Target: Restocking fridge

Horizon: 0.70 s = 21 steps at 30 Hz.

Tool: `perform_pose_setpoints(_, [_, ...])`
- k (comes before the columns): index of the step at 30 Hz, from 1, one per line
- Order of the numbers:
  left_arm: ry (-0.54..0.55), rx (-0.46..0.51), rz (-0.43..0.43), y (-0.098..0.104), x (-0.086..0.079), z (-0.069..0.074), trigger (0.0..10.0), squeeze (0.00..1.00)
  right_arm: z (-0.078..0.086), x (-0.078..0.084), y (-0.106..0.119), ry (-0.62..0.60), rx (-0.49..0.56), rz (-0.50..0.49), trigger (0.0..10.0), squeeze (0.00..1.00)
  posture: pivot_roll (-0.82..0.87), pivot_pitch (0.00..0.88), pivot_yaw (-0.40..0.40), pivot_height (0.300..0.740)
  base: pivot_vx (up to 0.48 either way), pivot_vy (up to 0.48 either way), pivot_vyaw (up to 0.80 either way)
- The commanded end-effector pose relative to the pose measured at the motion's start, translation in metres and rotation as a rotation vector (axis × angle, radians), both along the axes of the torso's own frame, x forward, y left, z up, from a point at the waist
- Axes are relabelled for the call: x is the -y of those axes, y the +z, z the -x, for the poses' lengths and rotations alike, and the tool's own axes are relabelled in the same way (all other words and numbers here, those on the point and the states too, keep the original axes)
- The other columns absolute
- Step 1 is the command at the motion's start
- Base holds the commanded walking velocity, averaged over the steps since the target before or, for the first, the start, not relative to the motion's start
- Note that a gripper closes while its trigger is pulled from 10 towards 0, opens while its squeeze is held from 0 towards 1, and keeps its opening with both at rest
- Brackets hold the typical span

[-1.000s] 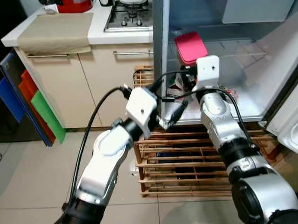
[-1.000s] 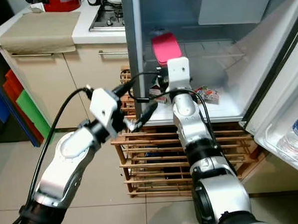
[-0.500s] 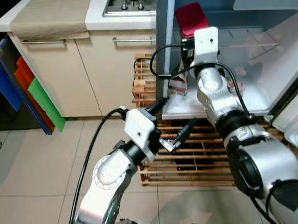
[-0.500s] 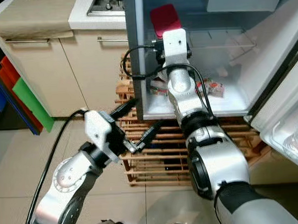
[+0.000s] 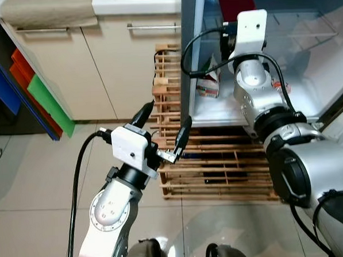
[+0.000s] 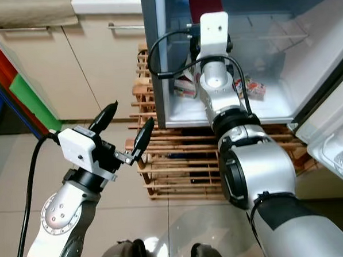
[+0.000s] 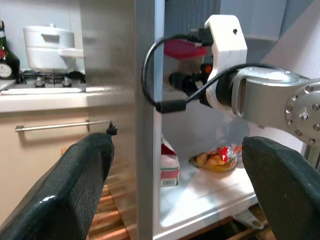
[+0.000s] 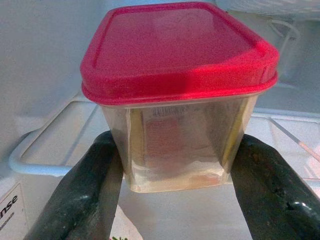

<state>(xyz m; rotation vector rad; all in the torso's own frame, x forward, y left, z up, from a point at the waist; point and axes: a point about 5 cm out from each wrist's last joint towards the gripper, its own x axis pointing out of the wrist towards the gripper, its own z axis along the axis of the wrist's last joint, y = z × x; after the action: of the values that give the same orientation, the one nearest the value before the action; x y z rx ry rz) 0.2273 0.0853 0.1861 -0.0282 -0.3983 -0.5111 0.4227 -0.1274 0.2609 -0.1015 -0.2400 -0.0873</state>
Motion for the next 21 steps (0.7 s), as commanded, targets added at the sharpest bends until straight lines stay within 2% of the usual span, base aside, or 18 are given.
perform_pose_setpoints(1, [-0.006,0.019,-0.011,0.003,0.002,0.007,10.0,0.00,-0.001,0.003,0.007,0.005,0.006,-0.012,0.0,0.00,0.17,0.255,0.025,0.740,0.000,0.000,0.00])
perform_pose_setpoints(4, [-0.024,0.033,-0.025,0.005,0.006,0.013,10.0,0.00,-0.003,0.000,0.013,0.032,0.003,-0.004,0.0,0.00,0.17,0.260,0.022,0.740,0.000,0.000,0.00])
perform_pose_setpoints(5, [-0.026,0.034,-0.028,0.005,0.007,0.015,10.0,0.00,-0.003,0.000,0.015,0.029,0.003,0.005,0.9,0.00,0.17,0.262,0.022,0.740,0.000,0.000,0.00])
perform_pose_setpoints(6, [-0.029,0.032,-0.031,0.004,0.008,0.017,10.0,0.00,-0.003,-0.001,0.018,0.029,0.002,0.002,10.0,0.00,0.17,0.271,0.019,0.740,0.000,0.000,0.00])
perform_pose_setpoints(9, [-0.029,0.028,-0.031,0.004,0.009,0.019,10.0,0.00,-0.004,-0.001,0.022,0.037,0.003,-0.011,10.0,0.00,0.17,0.274,0.018,0.740,0.000,0.000,0.00])
perform_pose_setpoints(10, [-0.027,0.024,-0.031,0.003,0.009,0.020,10.0,0.00,-0.004,-0.002,0.030,0.043,0.017,-0.034,10.0,1.00,0.17,0.278,0.016,0.740,0.000,0.000,0.00])
perform_pose_setpoints(21, [-0.021,0.012,-0.033,0.001,0.013,0.020,10.0,0.00,-0.004,0.002,0.065,0.032,0.100,-0.120,10.0,1.00,0.16,0.275,0.010,0.740,0.000,0.000,0.00])
